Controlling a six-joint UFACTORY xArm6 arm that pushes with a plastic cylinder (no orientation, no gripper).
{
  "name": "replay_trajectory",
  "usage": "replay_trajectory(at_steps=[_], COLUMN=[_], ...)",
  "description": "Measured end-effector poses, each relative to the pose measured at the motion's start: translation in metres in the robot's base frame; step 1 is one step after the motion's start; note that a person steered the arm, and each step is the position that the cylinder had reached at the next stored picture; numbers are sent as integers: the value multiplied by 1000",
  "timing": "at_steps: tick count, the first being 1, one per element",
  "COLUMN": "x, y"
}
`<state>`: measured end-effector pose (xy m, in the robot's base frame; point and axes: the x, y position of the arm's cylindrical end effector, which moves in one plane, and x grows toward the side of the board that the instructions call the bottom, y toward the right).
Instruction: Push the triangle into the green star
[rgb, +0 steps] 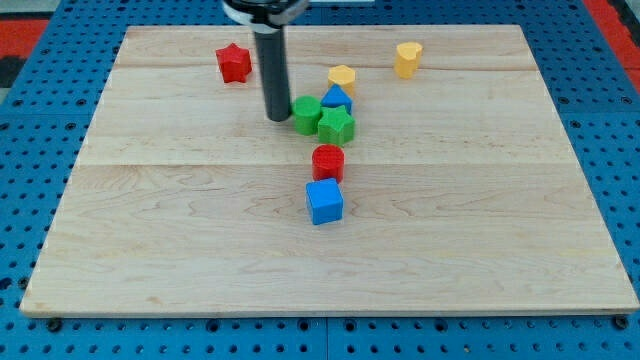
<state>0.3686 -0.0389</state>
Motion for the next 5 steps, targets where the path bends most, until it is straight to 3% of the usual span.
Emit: replay_trajectory(at_steps=[1,3,4,5], x=[-25,-49,-72,-39], y=[-7,61,62,84])
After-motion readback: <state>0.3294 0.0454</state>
